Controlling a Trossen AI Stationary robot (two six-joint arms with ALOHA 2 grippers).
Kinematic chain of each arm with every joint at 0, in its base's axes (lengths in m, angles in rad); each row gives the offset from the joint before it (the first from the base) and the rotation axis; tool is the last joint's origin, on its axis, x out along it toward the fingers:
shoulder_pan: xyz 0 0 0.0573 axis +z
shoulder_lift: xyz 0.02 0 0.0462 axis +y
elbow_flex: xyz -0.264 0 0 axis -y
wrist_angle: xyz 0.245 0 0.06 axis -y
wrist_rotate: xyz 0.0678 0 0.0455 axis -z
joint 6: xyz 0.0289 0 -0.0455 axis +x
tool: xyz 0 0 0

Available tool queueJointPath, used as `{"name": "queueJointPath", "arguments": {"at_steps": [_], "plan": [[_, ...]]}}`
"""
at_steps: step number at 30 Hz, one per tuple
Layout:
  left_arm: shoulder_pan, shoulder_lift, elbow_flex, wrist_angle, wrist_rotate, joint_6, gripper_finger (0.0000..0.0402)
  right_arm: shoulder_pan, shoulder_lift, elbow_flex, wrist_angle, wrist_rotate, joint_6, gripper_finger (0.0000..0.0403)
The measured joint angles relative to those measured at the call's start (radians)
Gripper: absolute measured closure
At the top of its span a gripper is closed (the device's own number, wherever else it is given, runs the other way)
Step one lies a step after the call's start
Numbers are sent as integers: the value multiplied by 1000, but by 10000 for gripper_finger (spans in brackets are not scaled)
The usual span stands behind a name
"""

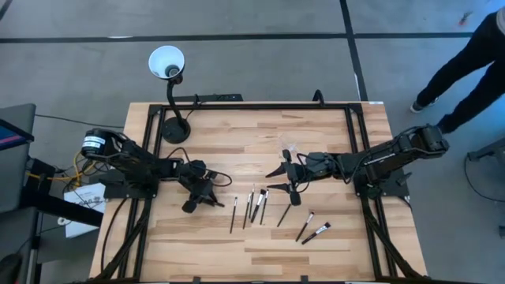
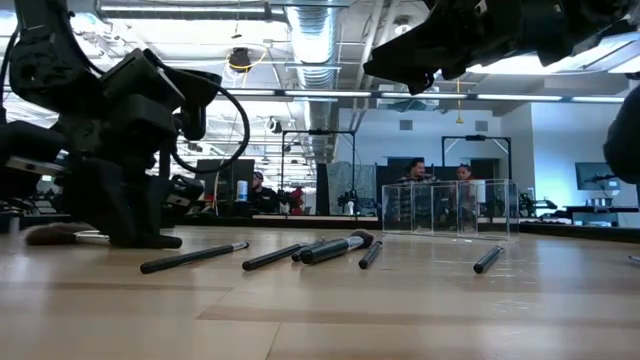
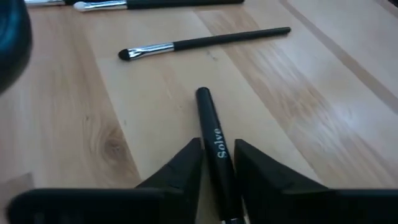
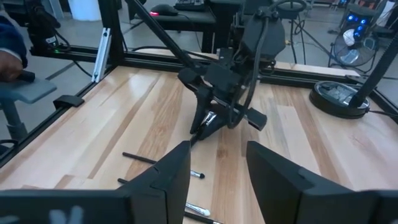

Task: Sort items
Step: Put the highlighter brush into the left side of the transparent organizer

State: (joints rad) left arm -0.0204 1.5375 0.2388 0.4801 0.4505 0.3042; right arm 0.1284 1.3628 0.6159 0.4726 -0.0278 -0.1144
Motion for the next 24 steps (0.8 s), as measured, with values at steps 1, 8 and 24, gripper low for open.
{"name": "queueJointPath", "arguments": {"at_steps": [1,8,24], "plan": [[0,0,-2,1,-7,-5,333,0,0,0,0,0,0,258],[0,4,-7,81,-36,-53,361,0,91,0,147,32,32,258],[-3,-8,35,123,-307,-76,353,-13,611,559,-338,50,197,261]]}}
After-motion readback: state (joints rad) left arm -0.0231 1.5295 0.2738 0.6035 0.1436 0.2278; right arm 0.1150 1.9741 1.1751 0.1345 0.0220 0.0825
